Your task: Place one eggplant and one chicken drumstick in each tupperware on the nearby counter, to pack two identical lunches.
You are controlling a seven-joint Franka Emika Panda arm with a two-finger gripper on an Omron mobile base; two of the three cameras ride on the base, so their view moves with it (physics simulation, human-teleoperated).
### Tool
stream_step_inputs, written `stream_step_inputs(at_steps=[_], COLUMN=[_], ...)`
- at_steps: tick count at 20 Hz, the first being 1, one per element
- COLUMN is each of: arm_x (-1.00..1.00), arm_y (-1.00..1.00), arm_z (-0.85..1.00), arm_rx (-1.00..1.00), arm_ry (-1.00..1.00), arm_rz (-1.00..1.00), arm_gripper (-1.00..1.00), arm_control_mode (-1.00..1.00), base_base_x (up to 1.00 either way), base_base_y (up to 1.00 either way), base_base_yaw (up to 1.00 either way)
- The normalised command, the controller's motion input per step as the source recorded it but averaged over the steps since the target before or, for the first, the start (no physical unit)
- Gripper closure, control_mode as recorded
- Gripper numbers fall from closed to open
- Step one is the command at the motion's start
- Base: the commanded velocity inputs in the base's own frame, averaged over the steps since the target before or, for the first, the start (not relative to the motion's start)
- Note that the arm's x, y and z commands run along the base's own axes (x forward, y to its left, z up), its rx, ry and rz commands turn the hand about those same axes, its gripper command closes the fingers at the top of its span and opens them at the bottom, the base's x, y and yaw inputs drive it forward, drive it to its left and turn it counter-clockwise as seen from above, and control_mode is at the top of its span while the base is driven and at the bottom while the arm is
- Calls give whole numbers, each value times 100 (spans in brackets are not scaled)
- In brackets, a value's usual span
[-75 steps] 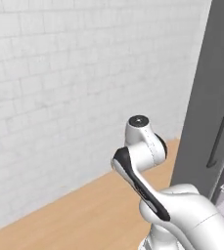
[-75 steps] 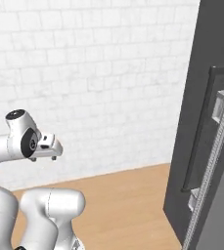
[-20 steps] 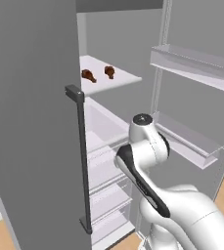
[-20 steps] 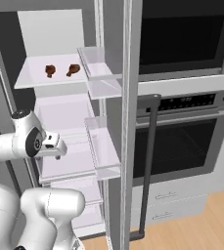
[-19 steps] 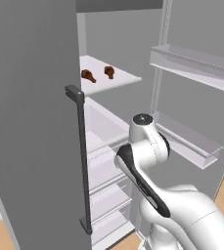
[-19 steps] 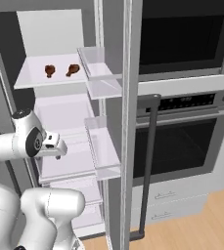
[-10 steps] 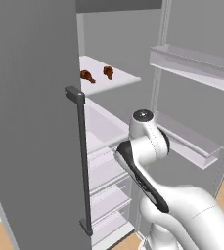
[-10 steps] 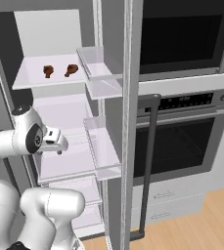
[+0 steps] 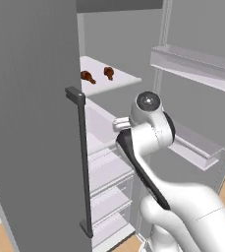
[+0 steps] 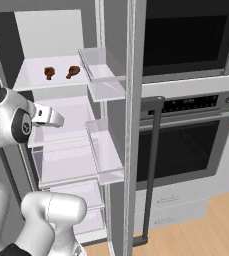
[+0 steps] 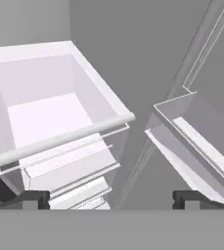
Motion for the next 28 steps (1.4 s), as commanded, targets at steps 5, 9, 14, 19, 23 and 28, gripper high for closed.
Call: stream_step_inputs(at_steps=[5, 9, 14, 19, 23, 28], arm_x=[0, 0, 3, 19, 42, 82], arm_y=[0, 0, -7, 1, 0, 0], arm_z=[100, 100, 100, 27, -27, -1], arm_rx=[0, 6, 15, 2, -3, 0], arm_ry=[-34, -11, 9, 15, 0, 4], arm_rz=[0, 0, 0, 0, 0, 1], arm_gripper=[-100, -100, -100, -100, -100, -100], arm_control_mode=[-100, -100, -100, -100, -100, -100], base_base_x=[0, 0, 0, 0, 0, 0], base_base_y=[0, 0, 0, 0, 0, 0], base_base_yaw=[0, 0, 0, 0, 0, 0])
